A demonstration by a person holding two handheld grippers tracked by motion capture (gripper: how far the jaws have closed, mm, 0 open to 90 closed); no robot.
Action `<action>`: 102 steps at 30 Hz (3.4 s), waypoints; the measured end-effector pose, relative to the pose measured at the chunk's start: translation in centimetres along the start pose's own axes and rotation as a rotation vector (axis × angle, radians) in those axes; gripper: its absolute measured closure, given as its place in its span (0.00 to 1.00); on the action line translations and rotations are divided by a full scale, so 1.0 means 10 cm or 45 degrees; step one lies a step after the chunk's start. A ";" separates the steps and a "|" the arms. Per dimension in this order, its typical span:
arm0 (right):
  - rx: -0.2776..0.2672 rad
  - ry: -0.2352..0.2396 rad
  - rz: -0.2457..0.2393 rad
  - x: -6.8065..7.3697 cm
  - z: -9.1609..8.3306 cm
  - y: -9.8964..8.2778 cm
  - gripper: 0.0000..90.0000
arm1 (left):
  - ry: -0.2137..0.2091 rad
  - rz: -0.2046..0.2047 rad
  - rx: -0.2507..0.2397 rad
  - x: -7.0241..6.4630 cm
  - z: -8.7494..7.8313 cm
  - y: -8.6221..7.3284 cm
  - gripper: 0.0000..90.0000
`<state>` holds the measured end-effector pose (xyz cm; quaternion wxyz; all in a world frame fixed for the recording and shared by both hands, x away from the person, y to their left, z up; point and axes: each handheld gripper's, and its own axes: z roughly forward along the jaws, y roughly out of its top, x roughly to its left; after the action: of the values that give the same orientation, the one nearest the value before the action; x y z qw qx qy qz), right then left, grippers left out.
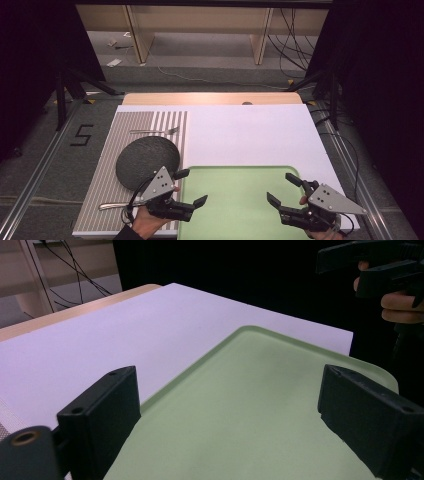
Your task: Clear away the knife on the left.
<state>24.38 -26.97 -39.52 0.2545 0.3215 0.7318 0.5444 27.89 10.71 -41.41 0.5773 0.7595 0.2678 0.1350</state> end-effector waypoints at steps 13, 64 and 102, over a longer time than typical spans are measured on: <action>0.003 0.004 -0.004 0.00 0.00 0.00 0.24 | 0.002 0.010 0.054 0.00 0.01 0.02 0.11; 0.013 0.016 -0.011 0.00 0.00 0.00 0.24 | 0.014 0.081 0.552 0.50 -0.32 -0.08 0.16; 0.021 0.014 -0.014 0.01 0.01 -0.01 0.24 | 0.069 0.128 0.945 0.81 -0.73 -0.25 0.21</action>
<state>24.40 -26.82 -39.65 0.2507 0.3164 0.7394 0.5388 30.13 21.57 -42.50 0.2483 0.9254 0.2759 0.0770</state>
